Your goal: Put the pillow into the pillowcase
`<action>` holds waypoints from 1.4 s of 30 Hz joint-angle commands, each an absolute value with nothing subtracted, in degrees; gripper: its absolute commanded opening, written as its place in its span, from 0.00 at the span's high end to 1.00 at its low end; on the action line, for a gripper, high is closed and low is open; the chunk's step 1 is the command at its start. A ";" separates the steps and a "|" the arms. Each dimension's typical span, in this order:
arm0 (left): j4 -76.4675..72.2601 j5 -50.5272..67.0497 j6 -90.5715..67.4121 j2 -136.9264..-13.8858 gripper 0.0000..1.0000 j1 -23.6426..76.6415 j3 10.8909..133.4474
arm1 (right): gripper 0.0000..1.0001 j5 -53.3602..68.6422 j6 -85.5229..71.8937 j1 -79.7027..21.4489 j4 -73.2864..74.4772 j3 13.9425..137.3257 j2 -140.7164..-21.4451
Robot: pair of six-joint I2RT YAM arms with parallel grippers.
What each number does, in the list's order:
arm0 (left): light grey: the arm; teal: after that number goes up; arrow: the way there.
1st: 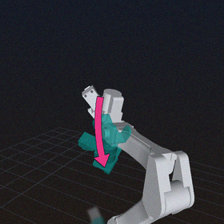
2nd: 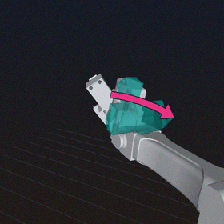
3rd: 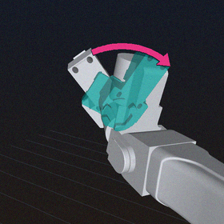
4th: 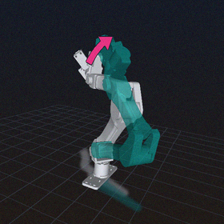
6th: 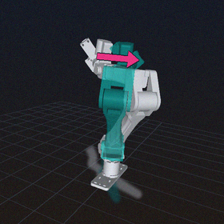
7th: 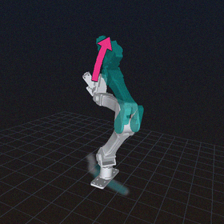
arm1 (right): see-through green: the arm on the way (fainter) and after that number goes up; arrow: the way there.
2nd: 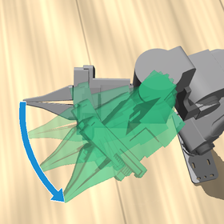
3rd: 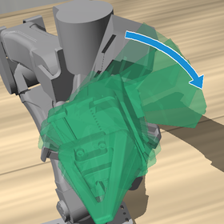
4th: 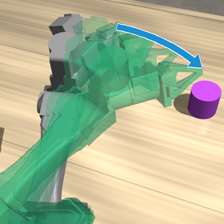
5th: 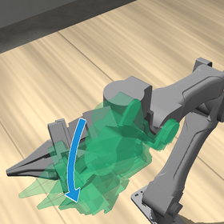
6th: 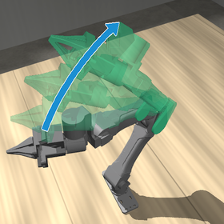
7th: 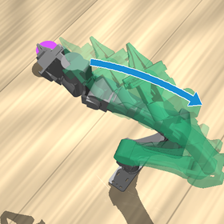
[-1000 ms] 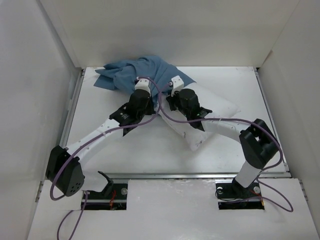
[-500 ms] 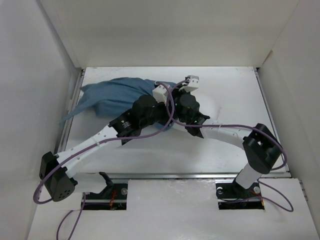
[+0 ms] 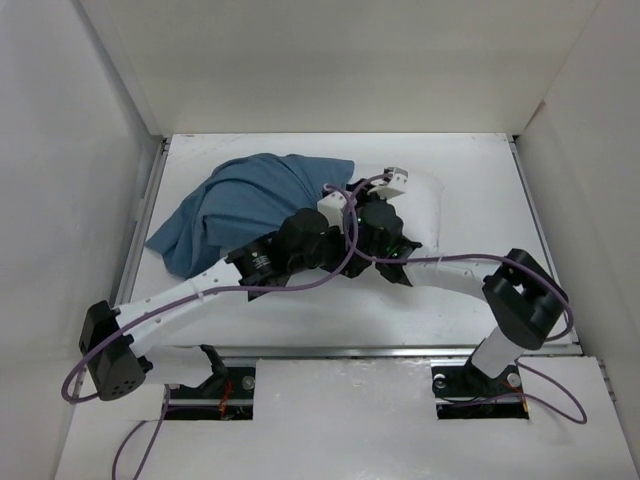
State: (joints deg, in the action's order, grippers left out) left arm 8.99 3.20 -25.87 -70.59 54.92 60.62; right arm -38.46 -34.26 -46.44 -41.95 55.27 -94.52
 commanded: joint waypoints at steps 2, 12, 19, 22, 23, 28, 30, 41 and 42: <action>-0.45 6.51 -29.97 -64.88 0.39 57.57 61.71 | 0.51 -29.46 -34.20 -48.08 -49.68 51.34 -86.69; 7.12 -5.79 -29.44 -55.12 0.00 56.87 62.92 | 0.08 -34.35 -26.54 -48.08 -19.36 54.31 -73.30; 16.42 -21.07 -30.76 -58.87 0.00 56.87 68.98 | 0.00 -36.58 -24.96 -43.35 -8.71 58.26 -71.81; 19.59 -25.57 -31.29 -63.96 0.00 56.34 72.15 | 0.00 -23.50 -24.96 -35.44 -2.39 62.12 -75.31; 20.90 -25.58 -31.81 -65.55 0.00 54.86 73.03 | 0.00 -21.55 -24.96 -33.68 -0.98 62.83 -76.71; 22.24 -22.51 -31.29 -75.92 0.00 48.88 78.65 | 0.00 -19.51 -23.29 -25.16 2.10 63.37 -76.73; 21.63 -20.40 -27.87 -81.35 0.00 46.77 81.37 | 0.00 -19.51 -23.29 -23.21 4.64 63.37 -77.25; 31.89 -18.98 -16.61 -106.07 0.04 44.82 105.63 | 0.00 -15.48 -29.62 -13.45 8.26 59.50 -76.73; 32.86 -19.77 -16.61 -107.30 0.08 44.82 106.43 | 0.00 -14.95 -29.62 -12.93 8.26 58.89 -76.73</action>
State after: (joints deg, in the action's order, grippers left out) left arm 27.35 -18.70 -19.79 -105.21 45.60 102.52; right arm -17.82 -27.73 -14.52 7.77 59.42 -77.38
